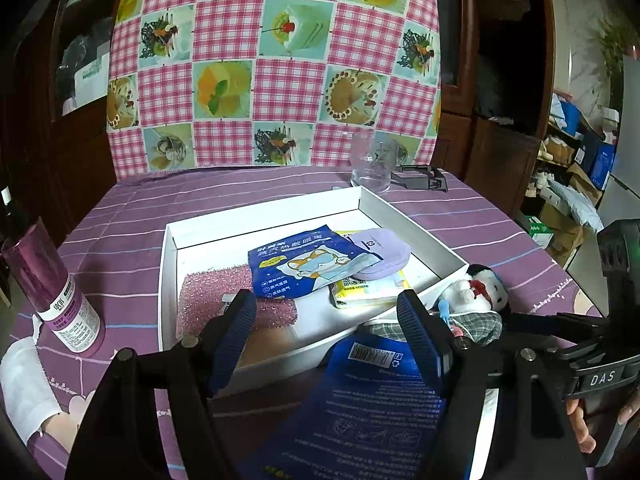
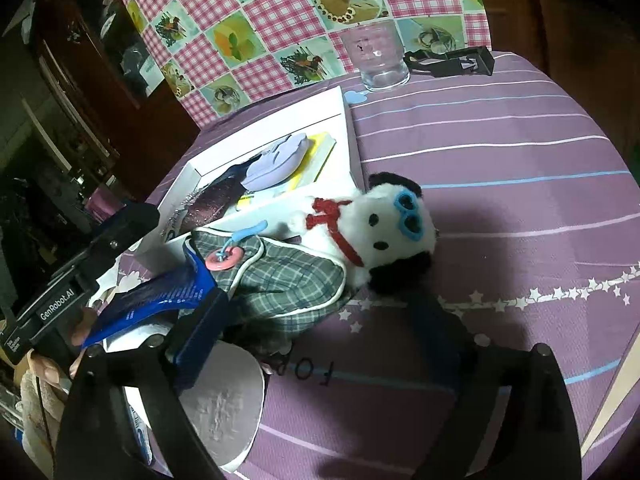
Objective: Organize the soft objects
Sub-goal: 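Close the right tool fingers around the panda plush, then lift the panda plush with the right tool while the left tool grasps the white-and-blue toothpaste tube, then carry the panda plush and toothpaste tube over the white box with both tools, then release the panda plush into the box with the right tool while the left tool drops the tube in, then grasp the green plaid pouch with the right tool while the left tool reaches the blue packet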
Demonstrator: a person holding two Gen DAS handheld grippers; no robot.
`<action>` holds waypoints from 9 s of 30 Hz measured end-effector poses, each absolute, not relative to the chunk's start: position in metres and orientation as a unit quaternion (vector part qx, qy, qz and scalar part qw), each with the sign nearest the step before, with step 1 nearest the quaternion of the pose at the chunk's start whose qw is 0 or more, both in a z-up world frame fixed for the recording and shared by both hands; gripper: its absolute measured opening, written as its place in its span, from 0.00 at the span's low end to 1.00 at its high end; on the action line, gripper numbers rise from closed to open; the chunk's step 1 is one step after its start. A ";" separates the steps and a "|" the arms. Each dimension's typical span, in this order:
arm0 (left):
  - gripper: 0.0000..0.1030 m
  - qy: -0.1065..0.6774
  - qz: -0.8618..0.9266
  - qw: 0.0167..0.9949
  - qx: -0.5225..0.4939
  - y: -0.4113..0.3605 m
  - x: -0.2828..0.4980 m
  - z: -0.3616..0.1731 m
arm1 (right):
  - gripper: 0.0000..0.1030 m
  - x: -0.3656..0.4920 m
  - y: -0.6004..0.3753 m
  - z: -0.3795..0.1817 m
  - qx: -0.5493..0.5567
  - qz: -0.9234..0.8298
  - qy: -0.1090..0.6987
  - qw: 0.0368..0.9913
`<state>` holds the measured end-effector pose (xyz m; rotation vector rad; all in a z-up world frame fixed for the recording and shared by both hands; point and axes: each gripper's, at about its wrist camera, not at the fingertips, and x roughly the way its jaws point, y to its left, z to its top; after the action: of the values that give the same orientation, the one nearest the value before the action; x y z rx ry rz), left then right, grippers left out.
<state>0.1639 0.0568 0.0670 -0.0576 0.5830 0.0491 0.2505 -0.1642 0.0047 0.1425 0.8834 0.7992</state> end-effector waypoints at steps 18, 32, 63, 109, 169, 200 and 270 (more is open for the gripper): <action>0.71 0.287 0.030 0.957 -0.007 0.052 0.165 0.068 | 0.84 0.261 -0.189 0.018 0.096 0.293 0.369 0.877; 0.71 0.310 0.022 0.950 -0.019 0.054 0.169 0.065 | 0.83 0.278 -0.178 0.001 0.158 0.323 0.405 0.841; 0.76 0.299 0.003 0.952 -0.066 0.063 0.162 0.070 | 0.21 0.247 -0.204 0.037 0.160 0.315 0.302 0.885; 0.50 0.423 0.068 0.903 -0.046 0.029 0.026 0.013 | 0.21 0.147 -0.217 0.067 0.106 0.399 0.300 0.860; 0.01 0.244 0.076 0.960 -0.119 0.080 0.073 0.156 | 0.21 0.199 -0.158 0.120 0.133 0.407 0.293 0.855; 0.01 0.362 0.199 0.901 -0.135 0.124 0.179 0.029 | 0.21 0.279 -0.076 0.051 0.171 0.406 0.439 0.783; 0.77 0.318 0.093 0.928 -0.172 0.115 0.113 0.056 | 0.56 0.255 -0.115 0.078 0.099 0.378 0.458 0.799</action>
<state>0.1133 0.1149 0.0557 -0.3518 0.6510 0.1900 0.2549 -0.1147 0.0781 0.2130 0.9820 0.8104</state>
